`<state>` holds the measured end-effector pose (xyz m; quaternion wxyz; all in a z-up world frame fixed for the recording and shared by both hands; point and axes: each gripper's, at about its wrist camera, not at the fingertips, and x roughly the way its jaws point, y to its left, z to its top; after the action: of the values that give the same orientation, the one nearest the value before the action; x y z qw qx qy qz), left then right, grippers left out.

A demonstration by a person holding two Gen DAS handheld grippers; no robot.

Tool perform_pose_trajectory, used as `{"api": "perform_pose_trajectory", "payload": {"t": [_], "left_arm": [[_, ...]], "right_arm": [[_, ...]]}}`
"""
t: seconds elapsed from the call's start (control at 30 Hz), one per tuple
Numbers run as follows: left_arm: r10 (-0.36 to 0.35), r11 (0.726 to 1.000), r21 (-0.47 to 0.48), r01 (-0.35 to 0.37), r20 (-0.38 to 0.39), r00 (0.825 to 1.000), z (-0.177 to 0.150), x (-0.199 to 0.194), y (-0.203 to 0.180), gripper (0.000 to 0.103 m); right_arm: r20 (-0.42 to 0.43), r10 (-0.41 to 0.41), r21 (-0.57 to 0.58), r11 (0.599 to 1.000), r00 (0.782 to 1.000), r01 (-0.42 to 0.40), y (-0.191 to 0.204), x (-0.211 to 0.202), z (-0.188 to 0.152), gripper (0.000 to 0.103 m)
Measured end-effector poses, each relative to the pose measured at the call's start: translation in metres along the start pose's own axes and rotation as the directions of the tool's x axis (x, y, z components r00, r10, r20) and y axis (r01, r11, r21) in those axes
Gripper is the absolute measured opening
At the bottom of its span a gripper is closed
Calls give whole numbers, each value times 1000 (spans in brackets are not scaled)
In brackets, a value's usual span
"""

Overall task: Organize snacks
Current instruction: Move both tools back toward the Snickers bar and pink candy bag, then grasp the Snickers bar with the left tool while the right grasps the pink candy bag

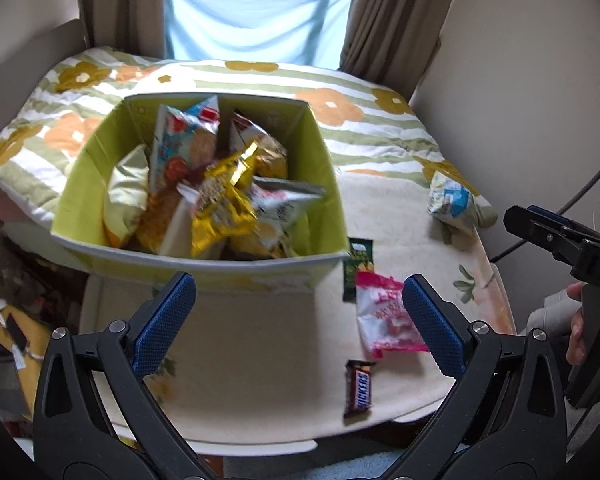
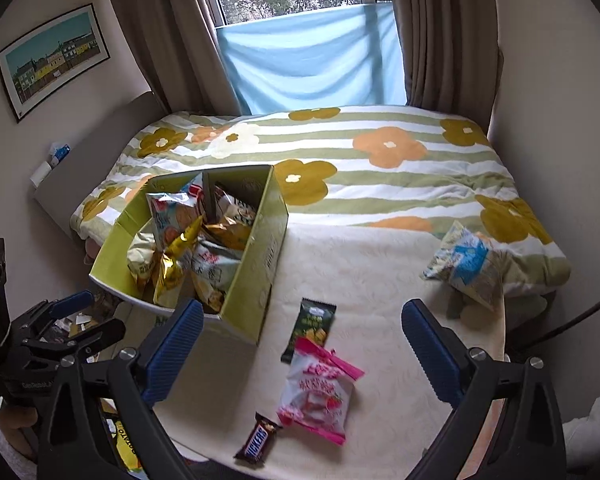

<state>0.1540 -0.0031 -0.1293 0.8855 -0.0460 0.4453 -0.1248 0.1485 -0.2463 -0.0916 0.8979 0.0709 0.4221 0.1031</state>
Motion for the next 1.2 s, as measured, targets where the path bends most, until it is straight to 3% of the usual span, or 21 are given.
{"api": "perform_pose_trajectory", "payload": {"t": [0.23, 0.47, 0.7, 0.83, 0.93, 1.13, 1.17, 1.2], "left_arm": [[-18, 1000, -9, 17, -69, 997, -40, 20, -33, 103], [-43, 999, -10, 41, -181, 982, -84, 64, -52, 101], [-44, 996, 66, 61, -230, 972, -130, 106, -62, 75], [-33, 993, 104, 56, -213, 976, -151, 116, -70, 73], [-18, 991, 128, 44, -197, 980, -161, 118, -76, 56], [11, 985, 172, 22, -185, 983, -168, 123, -83, 46], [16, 984, 176, 16, -182, 983, -169, 123, -83, 42], [28, 983, 182, 5, -175, 984, -168, 123, -82, 31]], "right_arm": [[-39, 32, 21, 999, 999, -31, -32, 9, -31, 99], [-103, 40, 37, 999, 994, -37, -59, 45, -63, 99], [-123, 3, 51, 999, 992, 3, -65, 79, -92, 99], [-137, 20, 73, 997, 990, -10, -66, 99, -109, 99], [-154, 29, 78, 997, 988, -17, -64, 111, -119, 99], [-158, 45, 83, 996, 986, -32, -54, 119, -128, 99], [-158, 46, 83, 996, 986, -33, -52, 120, -128, 99], [-158, 48, 82, 996, 986, -35, -51, 121, -128, 99]]}}
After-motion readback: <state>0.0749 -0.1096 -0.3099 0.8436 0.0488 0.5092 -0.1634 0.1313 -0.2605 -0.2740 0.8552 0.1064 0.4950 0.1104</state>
